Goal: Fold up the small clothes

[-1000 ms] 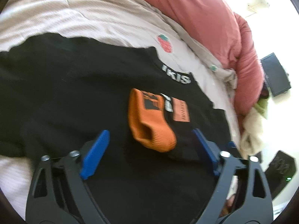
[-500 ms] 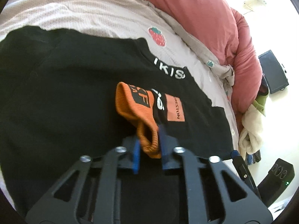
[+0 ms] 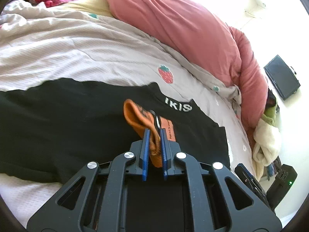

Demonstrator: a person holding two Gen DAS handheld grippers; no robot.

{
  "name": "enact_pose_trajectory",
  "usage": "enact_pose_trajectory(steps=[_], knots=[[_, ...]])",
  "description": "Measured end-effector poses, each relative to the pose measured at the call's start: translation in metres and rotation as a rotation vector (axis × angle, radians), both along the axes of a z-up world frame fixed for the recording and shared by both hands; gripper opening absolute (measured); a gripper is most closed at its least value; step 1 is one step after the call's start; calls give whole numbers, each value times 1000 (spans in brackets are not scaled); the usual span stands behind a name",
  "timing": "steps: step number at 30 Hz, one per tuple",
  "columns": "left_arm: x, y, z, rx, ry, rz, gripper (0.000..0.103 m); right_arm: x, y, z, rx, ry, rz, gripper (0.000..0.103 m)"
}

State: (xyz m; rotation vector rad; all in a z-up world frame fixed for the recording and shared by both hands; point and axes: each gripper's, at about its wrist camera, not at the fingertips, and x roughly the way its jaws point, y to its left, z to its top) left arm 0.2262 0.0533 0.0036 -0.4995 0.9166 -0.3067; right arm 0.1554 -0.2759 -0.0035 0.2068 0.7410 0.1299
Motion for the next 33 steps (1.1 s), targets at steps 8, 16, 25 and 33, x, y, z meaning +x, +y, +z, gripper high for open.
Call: enact_pose_trajectory(steps=[8, 16, 25, 33], knots=[[-3, 18, -6, 17, 33, 25, 7, 9, -7, -5, -25, 24, -47, 53], [8, 3, -47, -10, 168, -24, 52, 9, -11, -6, -14, 29, -55, 53], [-1, -4, -35, 18, 90, -39, 4, 7, -15, -6, -13, 26, -63, 53], [-4, 8, -19, 151, 75, 11, 7, 19, -12, -9, -46, 45, -49, 53]])
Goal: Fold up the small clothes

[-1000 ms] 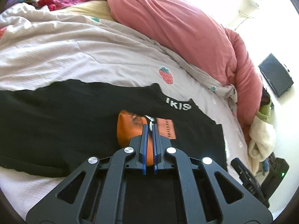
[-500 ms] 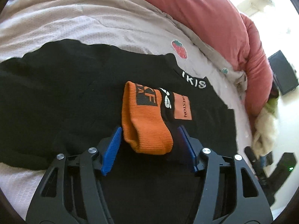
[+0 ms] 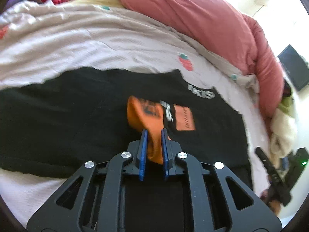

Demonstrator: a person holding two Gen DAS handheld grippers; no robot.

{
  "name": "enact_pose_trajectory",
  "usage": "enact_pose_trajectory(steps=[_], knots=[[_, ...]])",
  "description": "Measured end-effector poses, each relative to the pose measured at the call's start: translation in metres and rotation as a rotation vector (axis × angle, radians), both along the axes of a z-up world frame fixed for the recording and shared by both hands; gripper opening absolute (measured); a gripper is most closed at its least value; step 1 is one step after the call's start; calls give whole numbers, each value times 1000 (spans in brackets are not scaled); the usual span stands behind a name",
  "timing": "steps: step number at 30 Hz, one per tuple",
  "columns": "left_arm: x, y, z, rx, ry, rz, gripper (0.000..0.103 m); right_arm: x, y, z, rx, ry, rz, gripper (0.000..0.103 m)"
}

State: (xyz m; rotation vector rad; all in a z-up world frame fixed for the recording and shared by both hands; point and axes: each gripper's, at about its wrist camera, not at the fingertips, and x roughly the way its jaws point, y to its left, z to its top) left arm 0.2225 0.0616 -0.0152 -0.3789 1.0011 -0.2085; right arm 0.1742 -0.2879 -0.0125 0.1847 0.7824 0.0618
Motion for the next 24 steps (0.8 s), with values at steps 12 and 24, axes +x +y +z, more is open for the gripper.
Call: enact_pose_trajectory(steps=[12, 24], knots=[[5, -36, -22, 122, 36, -116, 23, 25, 39, -26, -90, 107, 97, 53], [-17, -4, -3, 103, -14, -39, 46, 16, 49, -24, -46, 100, 130, 67]])
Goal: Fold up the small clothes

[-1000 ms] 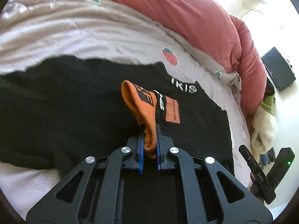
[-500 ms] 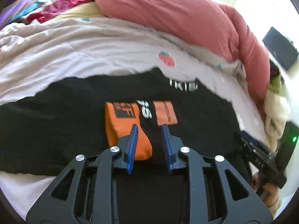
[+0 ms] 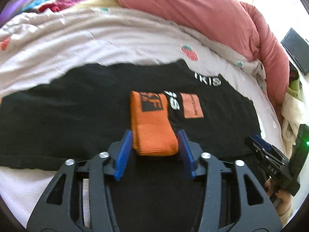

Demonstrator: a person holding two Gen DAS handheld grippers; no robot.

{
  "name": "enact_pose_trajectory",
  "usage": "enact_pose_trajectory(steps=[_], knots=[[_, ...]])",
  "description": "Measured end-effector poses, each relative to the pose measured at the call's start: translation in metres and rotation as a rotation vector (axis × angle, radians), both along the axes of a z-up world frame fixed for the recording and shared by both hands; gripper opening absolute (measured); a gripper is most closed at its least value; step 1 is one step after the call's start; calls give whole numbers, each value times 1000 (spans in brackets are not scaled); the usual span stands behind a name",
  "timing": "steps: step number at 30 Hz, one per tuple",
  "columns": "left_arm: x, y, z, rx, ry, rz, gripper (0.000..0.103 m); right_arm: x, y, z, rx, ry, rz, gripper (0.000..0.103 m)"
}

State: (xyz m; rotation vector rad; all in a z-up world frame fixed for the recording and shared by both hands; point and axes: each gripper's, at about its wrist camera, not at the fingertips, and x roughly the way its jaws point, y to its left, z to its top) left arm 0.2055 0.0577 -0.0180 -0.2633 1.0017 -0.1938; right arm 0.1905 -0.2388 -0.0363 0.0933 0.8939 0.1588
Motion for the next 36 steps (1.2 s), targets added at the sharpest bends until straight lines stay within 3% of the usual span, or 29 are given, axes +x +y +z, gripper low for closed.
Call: enact_pose_trajectory(steps=[2, 8, 10, 12, 18, 27, 36], knots=[[-4, 6, 5, 27, -15, 12, 51, -6, 6, 7, 6, -26, 20, 73], [-18, 25, 13, 67, -50, 62, 72, -15, 25, 25, 16, -72, 66, 76], [-24, 30, 18, 94, -68, 79, 82, -18, 31, 30, 26, -91, 78, 92], [-28, 33, 21, 119, -83, 97, 91, -21, 39, 35, 26, -105, 93, 92], [-41, 55, 28, 158, -108, 160, 93, -26, 65, 45, 11, -131, 146, 96], [-58, 109, 24, 121, -77, 310, 93, -29, 102, 53, 11, -149, 221, 97], [-75, 157, 24, 136, -73, 461, 93, -32, 150, 61, 14, -164, 327, 97]])
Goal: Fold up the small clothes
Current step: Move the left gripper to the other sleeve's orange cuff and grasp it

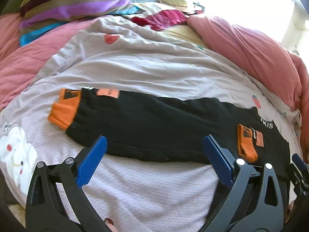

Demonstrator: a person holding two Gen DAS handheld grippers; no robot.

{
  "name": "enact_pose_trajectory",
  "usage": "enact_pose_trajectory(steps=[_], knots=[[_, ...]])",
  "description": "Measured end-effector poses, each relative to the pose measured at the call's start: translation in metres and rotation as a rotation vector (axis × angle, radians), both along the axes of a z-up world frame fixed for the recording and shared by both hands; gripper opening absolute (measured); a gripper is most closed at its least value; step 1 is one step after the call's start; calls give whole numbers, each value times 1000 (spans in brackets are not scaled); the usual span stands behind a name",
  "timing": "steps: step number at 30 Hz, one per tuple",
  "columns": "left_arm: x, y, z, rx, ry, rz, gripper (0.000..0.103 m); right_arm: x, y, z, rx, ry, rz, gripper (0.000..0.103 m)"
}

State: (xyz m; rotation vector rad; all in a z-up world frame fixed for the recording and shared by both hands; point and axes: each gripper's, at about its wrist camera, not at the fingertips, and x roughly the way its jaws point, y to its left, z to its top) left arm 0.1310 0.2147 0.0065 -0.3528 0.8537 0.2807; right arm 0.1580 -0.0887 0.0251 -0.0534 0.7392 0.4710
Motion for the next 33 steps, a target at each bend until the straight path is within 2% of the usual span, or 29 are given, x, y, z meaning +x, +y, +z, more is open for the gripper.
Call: enact_pose_trajectory(steps=[13, 20, 23, 25, 31, 33], knots=[[-13, 49, -13, -52, 47, 173, 93, -7, 67, 8, -12, -24, 145, 97], [-16, 64, -19, -76, 52, 229, 93, -5, 98, 2, -39, -3, 211, 97], [-17, 73, -25, -113, 59, 258, 93, -5, 112, -5, -63, 8, 243, 97], [-18, 78, -28, -144, 50, 267, 93, -4, 119, -10, -75, 18, 254, 97], [-13, 88, -34, -171, 15, 304, 93, -1, 129, -20, -74, 43, 265, 97], [-7, 93, -38, -198, 1, 309, 85, 0, 128, -21, -68, 51, 259, 97]])
